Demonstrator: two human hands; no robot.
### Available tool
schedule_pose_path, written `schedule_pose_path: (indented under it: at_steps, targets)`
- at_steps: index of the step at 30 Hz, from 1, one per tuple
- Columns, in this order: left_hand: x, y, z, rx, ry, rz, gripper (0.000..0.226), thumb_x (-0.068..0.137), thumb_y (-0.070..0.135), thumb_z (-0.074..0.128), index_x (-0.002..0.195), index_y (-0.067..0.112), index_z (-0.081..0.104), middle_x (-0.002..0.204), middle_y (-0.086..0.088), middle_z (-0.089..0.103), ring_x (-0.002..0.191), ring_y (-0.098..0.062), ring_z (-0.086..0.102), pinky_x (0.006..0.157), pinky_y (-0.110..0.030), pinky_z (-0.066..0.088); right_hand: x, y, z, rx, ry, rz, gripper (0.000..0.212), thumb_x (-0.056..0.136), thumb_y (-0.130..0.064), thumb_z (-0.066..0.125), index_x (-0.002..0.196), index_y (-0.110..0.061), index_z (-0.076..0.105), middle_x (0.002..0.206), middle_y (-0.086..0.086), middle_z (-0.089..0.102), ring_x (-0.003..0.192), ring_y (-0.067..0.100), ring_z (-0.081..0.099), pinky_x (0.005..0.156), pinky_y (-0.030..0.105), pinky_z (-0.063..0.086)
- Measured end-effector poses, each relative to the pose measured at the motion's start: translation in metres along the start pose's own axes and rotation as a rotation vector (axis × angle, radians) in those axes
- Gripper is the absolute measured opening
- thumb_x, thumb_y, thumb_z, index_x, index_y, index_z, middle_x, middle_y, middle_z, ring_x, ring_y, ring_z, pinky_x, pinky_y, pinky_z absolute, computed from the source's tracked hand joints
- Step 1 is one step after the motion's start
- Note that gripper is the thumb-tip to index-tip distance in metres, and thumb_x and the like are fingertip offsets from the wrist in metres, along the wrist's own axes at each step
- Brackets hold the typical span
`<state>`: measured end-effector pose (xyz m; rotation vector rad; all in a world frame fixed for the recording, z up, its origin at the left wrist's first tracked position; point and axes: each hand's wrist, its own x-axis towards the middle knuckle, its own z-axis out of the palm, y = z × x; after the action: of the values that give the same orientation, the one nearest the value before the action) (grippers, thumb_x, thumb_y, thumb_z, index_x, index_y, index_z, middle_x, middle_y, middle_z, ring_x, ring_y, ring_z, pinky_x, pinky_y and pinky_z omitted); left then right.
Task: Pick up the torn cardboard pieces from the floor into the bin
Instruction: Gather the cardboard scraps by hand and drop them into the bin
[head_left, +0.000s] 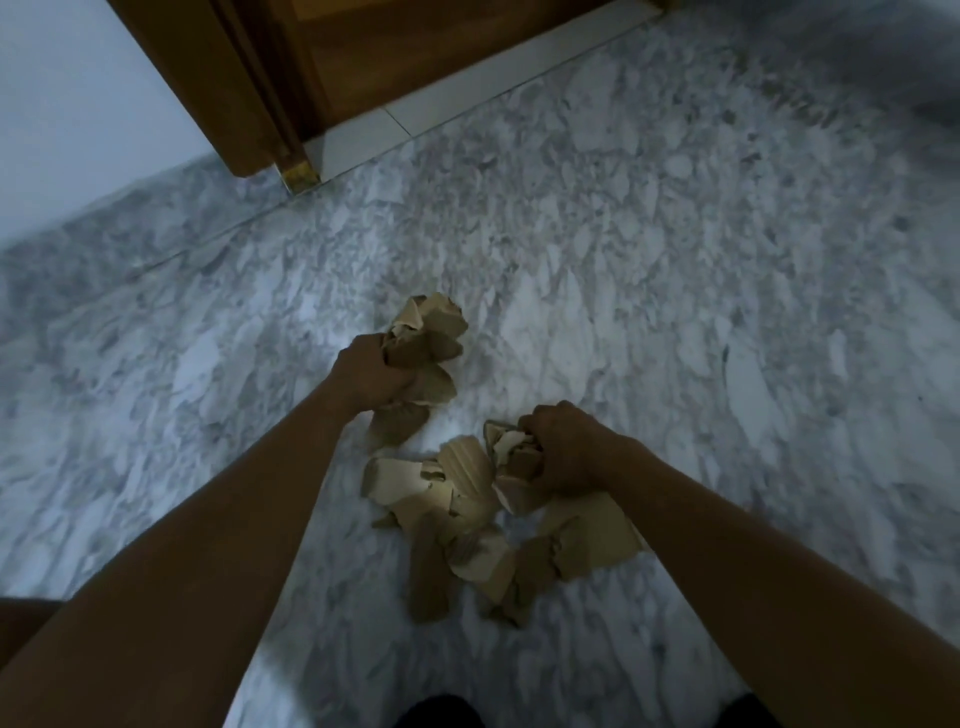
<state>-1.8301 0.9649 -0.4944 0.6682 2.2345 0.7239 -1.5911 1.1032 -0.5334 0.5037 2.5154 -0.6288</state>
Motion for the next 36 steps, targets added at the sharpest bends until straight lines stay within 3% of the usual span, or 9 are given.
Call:
schedule_pose_path:
  at_steps: [4,8,15,18,23,26,29,33,36]
  targets:
    - [0.003,0.012,-0.002,-0.219,0.052,0.019,0.017,0.077,0.01,0.076,0.087,0.017,0.065,0.082,-0.01,0.067,0.074,-0.028,0.065,0.062,-0.035,0.057,-0.001,0.004,-0.01,0.294,0.045,0.023,0.041,0.07,-0.036,0.082,0.104,-0.027,0.06,0.102,-0.003,0.063,0.101,0.022,0.063,0.078,0.03,0.045]
    - [0.004,0.023,0.002,-0.31,0.017,0.01,0.025,0.082,0.006,0.074,0.104,0.013,0.065,0.096,-0.015,0.069,0.084,-0.03,0.068,0.064,-0.039,0.061,0.0,0.028,-0.036,0.53,0.181,0.15,0.079,0.069,-0.038,0.087,0.138,-0.019,0.053,0.131,0.006,0.062,0.12,0.026,0.058,0.1,0.041,0.048]
    - [0.01,0.067,0.022,-0.29,-0.12,0.042,0.02,0.083,0.001,0.072,0.1,0.008,0.065,0.084,-0.011,0.066,0.074,-0.026,0.064,0.047,-0.023,0.052,-0.039,0.072,-0.058,1.118,0.605,0.247,0.056,0.071,-0.023,0.082,0.124,-0.017,0.063,0.11,0.003,0.072,0.101,0.023,0.069,0.085,0.041,0.058]
    - [0.013,0.081,0.031,-0.033,-0.262,0.085,0.022,0.078,-0.001,0.07,0.1,-0.004,0.065,0.082,-0.016,0.063,0.071,-0.027,0.061,0.052,-0.028,0.05,-0.053,0.078,-0.058,0.96,0.401,0.186,0.054,0.074,-0.017,0.084,0.124,-0.017,0.062,0.11,0.0,0.07,0.1,0.017,0.068,0.091,0.041,0.057]
    - [0.011,0.077,0.037,0.288,-0.425,0.079,0.033,0.063,0.016,0.073,0.091,-0.002,0.067,0.08,-0.017,0.063,0.074,-0.031,0.063,0.064,-0.036,0.049,-0.054,0.059,-0.021,0.555,0.007,0.16,0.063,0.069,-0.034,0.084,0.126,-0.025,0.06,0.118,-0.004,0.063,0.107,0.019,0.061,0.094,0.035,0.05]
    - [0.01,0.056,0.034,0.496,-0.513,0.059,0.022,0.069,0.011,0.078,0.089,0.006,0.07,0.089,-0.017,0.071,0.084,-0.031,0.069,0.068,-0.037,0.054,-0.045,0.051,0.01,0.364,0.045,0.171,0.062,0.07,-0.044,0.078,0.125,-0.025,0.056,0.124,0.004,0.048,0.112,0.028,0.051,0.093,0.04,0.048]
    - [0.001,0.028,0.035,0.598,-0.432,0.132,0.012,0.071,0.014,0.073,0.079,0.017,0.065,0.079,-0.004,0.067,0.077,-0.022,0.064,0.061,-0.026,0.043,-0.039,0.055,0.019,0.286,0.091,0.169,0.085,0.056,-0.066,0.065,0.13,-0.027,0.05,0.14,0.008,0.027,0.122,0.033,0.032,0.1,0.05,0.041]
    - [-0.004,-0.001,0.052,0.649,-0.321,0.239,0.041,0.074,0.022,0.073,0.114,0.019,0.066,0.092,-0.006,0.065,0.089,-0.026,0.064,0.069,-0.025,0.04,-0.033,0.054,0.016,0.14,0.107,0.009,0.067,0.065,-0.056,0.075,0.118,-0.021,0.054,0.121,0.006,0.047,0.112,0.027,0.046,0.097,0.037,0.034]
    - [-0.003,-0.004,0.055,0.616,-0.287,0.251,0.052,0.078,0.027,0.072,0.128,0.021,0.06,0.104,-0.01,0.068,0.096,-0.029,0.065,0.074,-0.029,0.046,-0.033,0.053,0.012,0.244,0.156,0.02,0.057,0.07,-0.042,0.081,0.115,-0.019,0.054,0.108,0.002,0.05,0.101,0.025,0.053,0.084,0.034,0.041]
